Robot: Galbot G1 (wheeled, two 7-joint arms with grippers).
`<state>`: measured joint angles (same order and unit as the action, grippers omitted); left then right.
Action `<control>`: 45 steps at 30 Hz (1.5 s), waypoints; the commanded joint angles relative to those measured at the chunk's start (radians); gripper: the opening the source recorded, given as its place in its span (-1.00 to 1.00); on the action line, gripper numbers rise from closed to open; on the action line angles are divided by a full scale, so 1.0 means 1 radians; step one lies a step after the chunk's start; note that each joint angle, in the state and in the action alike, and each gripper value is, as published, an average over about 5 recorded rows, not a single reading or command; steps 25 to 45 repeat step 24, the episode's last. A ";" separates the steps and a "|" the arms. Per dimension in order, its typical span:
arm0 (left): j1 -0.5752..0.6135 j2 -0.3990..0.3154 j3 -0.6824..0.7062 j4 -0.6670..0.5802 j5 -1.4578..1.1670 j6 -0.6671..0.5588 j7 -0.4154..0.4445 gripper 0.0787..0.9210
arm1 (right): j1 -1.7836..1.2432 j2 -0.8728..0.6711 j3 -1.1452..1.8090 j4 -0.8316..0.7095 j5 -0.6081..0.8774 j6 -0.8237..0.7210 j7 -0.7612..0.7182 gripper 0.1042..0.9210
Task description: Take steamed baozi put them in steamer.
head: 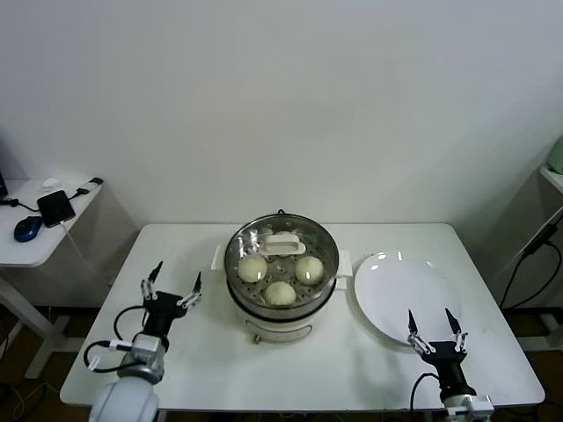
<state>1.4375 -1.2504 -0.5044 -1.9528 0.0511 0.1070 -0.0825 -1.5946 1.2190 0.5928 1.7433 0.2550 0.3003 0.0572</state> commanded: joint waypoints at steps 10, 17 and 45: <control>0.102 -0.011 -0.073 0.147 -0.370 -0.207 -0.003 0.77 | 0.006 -0.009 -0.010 -0.042 0.067 0.009 -0.019 0.76; 0.108 -0.012 -0.069 0.136 -0.359 -0.208 0.005 0.77 | 0.004 -0.008 -0.010 -0.037 0.066 0.012 -0.019 0.76; 0.111 -0.011 -0.065 0.129 -0.358 -0.209 0.012 0.77 | 0.003 -0.005 -0.010 -0.036 0.066 0.016 -0.019 0.76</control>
